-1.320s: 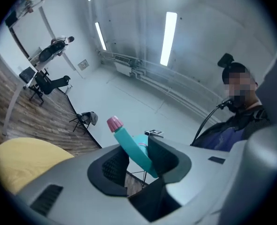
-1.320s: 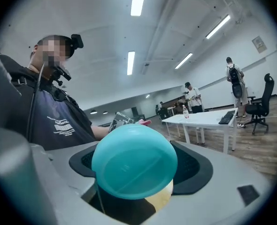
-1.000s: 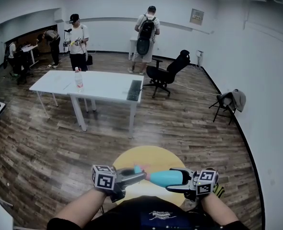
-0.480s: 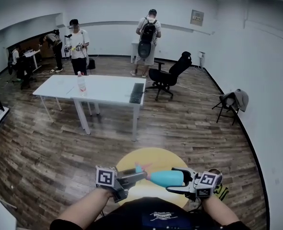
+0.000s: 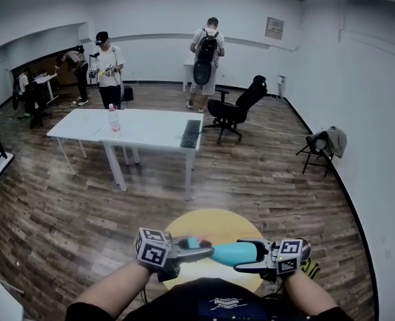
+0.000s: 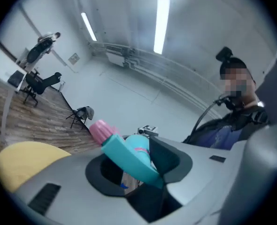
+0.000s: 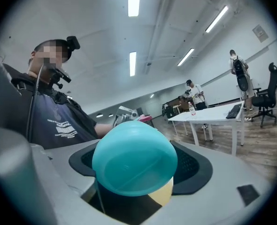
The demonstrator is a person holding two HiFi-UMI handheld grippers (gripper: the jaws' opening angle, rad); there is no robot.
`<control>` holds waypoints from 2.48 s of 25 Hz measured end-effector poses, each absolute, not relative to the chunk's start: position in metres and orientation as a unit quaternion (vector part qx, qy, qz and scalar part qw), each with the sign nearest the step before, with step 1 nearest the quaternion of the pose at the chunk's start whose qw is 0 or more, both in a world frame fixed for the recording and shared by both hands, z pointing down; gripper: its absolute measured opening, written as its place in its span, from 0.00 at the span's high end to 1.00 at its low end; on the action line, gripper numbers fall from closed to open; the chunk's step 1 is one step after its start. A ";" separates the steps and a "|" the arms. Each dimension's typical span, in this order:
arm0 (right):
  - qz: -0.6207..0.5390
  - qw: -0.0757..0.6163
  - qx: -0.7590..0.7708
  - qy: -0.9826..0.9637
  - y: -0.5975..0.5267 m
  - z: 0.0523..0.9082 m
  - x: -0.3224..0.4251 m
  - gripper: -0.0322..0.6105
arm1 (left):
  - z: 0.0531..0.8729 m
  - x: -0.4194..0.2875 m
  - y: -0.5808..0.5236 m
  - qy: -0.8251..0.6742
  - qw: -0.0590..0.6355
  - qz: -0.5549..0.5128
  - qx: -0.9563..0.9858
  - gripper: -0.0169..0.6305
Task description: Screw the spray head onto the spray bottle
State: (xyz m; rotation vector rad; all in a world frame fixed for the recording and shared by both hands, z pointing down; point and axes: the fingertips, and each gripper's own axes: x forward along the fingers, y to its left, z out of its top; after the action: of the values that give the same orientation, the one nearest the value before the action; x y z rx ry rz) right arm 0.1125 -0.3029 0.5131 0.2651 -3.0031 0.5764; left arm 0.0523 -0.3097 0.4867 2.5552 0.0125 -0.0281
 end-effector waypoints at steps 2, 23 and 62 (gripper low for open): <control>0.199 0.016 0.095 -0.975 -0.310 0.509 0.111 0.28 | 0.484 0.046 -0.320 -0.014 0.341 -0.060 0.938 0.70; 0.189 0.080 0.049 -0.977 -0.292 0.537 0.112 0.28 | 0.494 0.067 -0.301 0.020 0.226 0.055 0.972 0.71; -0.200 0.204 0.135 -0.949 -0.281 0.523 0.101 0.28 | 0.507 0.002 -0.340 -0.050 0.469 -0.230 0.851 0.34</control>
State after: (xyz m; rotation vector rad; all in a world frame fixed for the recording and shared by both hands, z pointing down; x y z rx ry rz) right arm 0.1012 -0.2806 0.5230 0.3779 -2.6469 -0.5577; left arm 0.0020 -0.3397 0.5073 2.0869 -0.1219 -0.5633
